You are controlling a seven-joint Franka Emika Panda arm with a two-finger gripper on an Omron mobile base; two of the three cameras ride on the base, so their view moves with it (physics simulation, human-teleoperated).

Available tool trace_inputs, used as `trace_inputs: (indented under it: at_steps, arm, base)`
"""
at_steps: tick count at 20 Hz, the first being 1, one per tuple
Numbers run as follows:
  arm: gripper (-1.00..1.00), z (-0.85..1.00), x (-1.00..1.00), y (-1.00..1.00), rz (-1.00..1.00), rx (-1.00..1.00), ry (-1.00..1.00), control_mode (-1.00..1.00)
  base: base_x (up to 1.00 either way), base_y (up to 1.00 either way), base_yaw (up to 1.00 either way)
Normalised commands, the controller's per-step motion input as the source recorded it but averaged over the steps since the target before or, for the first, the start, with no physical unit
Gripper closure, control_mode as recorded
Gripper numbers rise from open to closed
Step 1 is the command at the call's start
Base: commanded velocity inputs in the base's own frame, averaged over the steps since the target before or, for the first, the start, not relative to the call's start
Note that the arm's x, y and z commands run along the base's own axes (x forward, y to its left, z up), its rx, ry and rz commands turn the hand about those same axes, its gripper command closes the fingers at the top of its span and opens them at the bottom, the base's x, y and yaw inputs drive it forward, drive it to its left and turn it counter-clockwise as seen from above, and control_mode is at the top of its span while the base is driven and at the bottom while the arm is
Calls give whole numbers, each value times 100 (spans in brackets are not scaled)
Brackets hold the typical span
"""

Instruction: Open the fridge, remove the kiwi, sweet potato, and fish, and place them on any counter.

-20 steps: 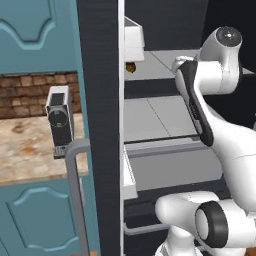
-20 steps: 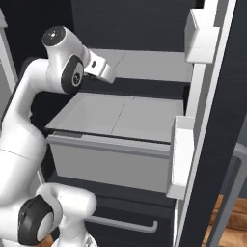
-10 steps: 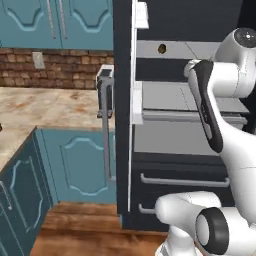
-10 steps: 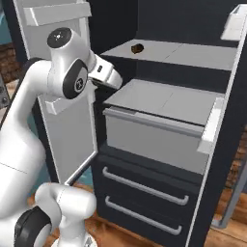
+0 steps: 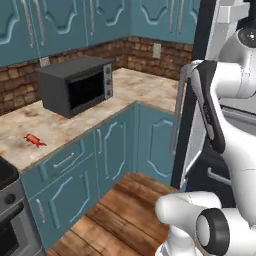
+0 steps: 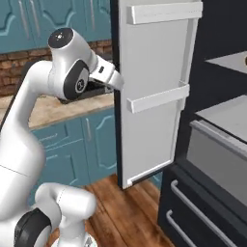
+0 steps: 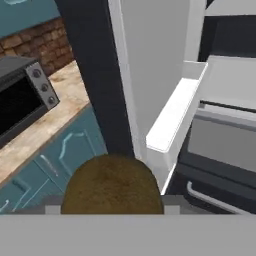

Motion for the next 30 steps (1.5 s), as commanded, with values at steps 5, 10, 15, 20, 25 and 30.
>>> trace_inputs:
  at_steps: [5,10,15,20,25,30]
  arm:
    - [100,0,0,0,0,0,0,100]
    - [100,0,0,0,0,0,0,100]
    - [100,0,0,0,0,0,0,100]
    - [100,0,0,0,0,0,0,100]
    - [100,-91,93,-41,4,0,17,-100]
    - [100,-100,100,-58,7,2,26,-100]
  base:
    - [-35,26,84]
    - [53,31,61]
    - [100,20,20]
    - [99,5,9]
    - [0,0,0]
    - [0,0,0]
